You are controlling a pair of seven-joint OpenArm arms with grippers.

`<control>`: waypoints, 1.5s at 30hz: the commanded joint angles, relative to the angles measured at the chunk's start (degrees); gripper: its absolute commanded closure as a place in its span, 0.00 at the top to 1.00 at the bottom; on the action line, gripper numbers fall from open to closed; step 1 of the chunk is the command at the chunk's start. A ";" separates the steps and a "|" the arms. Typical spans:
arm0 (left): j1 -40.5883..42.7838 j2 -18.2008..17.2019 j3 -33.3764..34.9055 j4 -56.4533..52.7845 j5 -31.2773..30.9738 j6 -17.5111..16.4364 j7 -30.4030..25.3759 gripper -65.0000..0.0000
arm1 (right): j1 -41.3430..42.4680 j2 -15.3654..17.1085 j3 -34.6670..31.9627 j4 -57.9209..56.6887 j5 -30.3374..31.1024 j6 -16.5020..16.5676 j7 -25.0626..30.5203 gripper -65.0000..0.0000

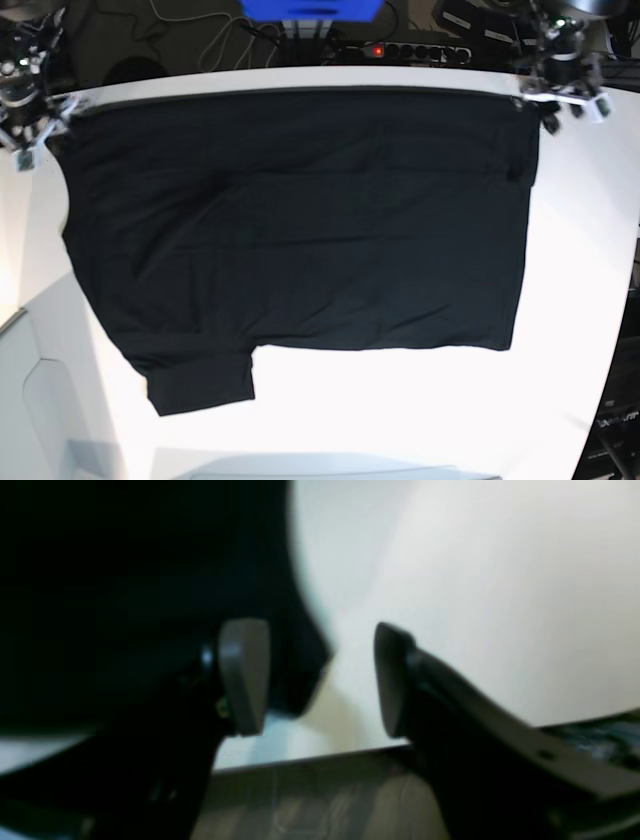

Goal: Fold the T-shirt properly
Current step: 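Release the collar edge with both grippers and raise them, then move both grippers to the shirt's side edges near the hem and grasp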

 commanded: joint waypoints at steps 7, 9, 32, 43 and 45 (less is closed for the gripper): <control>-7.90 -0.52 -2.98 3.89 0.18 0.03 -0.89 0.66 | 10.85 -1.57 4.15 4.93 0.16 -0.04 0.39 0.54; -11.94 -1.04 -2.72 3.71 0.44 0.03 -0.89 0.66 | 14.72 -1.57 3.18 4.41 0.16 -0.04 0.22 0.54; -57.66 -11.95 18.91 -42.44 0.71 0.03 -1.33 0.67 | 69.93 9.07 -24.95 -82.72 -0.10 -9.53 29.93 0.55; -69.61 -14.41 22.78 -60.46 0.71 0.03 -1.51 0.67 | 65.97 7.84 -30.31 -89.92 -0.10 -14.81 40.13 0.55; -70.49 -14.41 22.78 -62.22 0.88 0.03 -1.51 0.67 | 65.45 7.40 -30.31 -89.84 -0.10 -14.81 40.13 0.55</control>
